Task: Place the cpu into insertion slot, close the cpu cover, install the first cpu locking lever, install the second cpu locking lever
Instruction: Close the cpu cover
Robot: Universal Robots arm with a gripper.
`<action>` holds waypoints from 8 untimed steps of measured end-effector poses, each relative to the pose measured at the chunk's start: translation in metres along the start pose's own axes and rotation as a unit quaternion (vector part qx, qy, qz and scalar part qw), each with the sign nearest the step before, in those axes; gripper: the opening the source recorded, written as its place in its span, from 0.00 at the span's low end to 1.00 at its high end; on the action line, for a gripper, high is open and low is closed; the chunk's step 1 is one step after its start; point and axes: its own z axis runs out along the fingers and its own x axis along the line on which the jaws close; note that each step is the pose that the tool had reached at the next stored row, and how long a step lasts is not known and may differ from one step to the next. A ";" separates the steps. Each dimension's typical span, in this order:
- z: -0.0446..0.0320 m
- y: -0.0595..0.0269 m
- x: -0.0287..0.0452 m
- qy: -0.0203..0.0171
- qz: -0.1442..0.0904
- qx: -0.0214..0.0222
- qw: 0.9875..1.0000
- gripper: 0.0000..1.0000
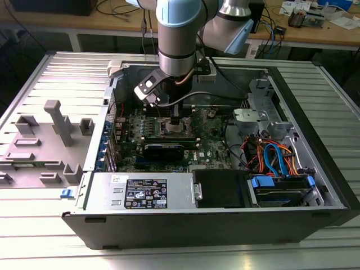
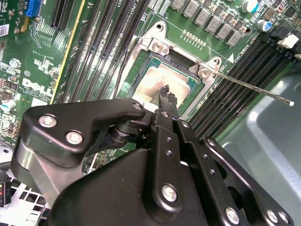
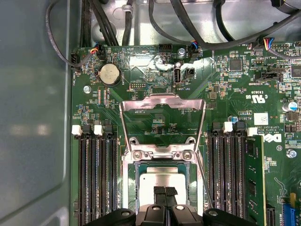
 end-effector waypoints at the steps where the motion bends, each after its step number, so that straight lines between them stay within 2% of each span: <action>1: -0.0001 0.0000 0.0000 0.000 0.000 0.000 1.000 0.11; 8: -0.0117 0.0004 0.0004 0.000 0.000 0.000 1.000 0.11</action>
